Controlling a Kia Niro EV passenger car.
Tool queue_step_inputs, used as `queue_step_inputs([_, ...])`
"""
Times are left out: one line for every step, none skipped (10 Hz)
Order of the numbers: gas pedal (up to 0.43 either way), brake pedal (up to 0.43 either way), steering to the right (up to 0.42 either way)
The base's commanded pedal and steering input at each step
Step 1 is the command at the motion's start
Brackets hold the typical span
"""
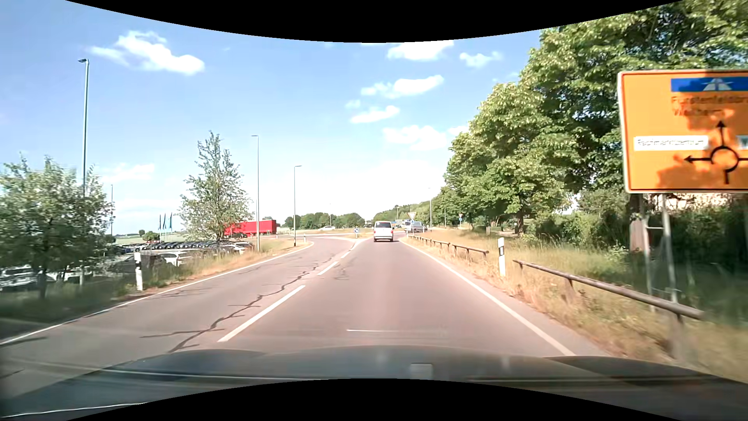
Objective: Follow the waypoints while adhering to traffic rules and regulations
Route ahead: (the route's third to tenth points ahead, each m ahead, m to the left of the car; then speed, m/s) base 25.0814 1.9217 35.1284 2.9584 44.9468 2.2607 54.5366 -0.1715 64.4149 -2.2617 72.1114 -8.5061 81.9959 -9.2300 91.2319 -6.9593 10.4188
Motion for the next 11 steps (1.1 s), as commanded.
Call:
queue_step_inputs([0.000, 0.006, -0.013])
queue_step_inputs([0.000, 0.006, -0.013])
queue_step_inputs([0.000, 0.006, -0.013])
queue_step_inputs([0.000, 0.006, -0.013])
queue_step_inputs([0.000, 0.006, -0.013])
queue_step_inputs([0.000, 0.006, -0.012])
queue_step_inputs([0.000, 0.006, -0.012])
queue_step_inputs([0.000, 0.006, -0.011])
queue_step_inputs([0.000, 0.006, -0.011])
queue_step_inputs([0.000, 0.006, -0.012])
queue_step_inputs([0.000, 0.006, -0.011])
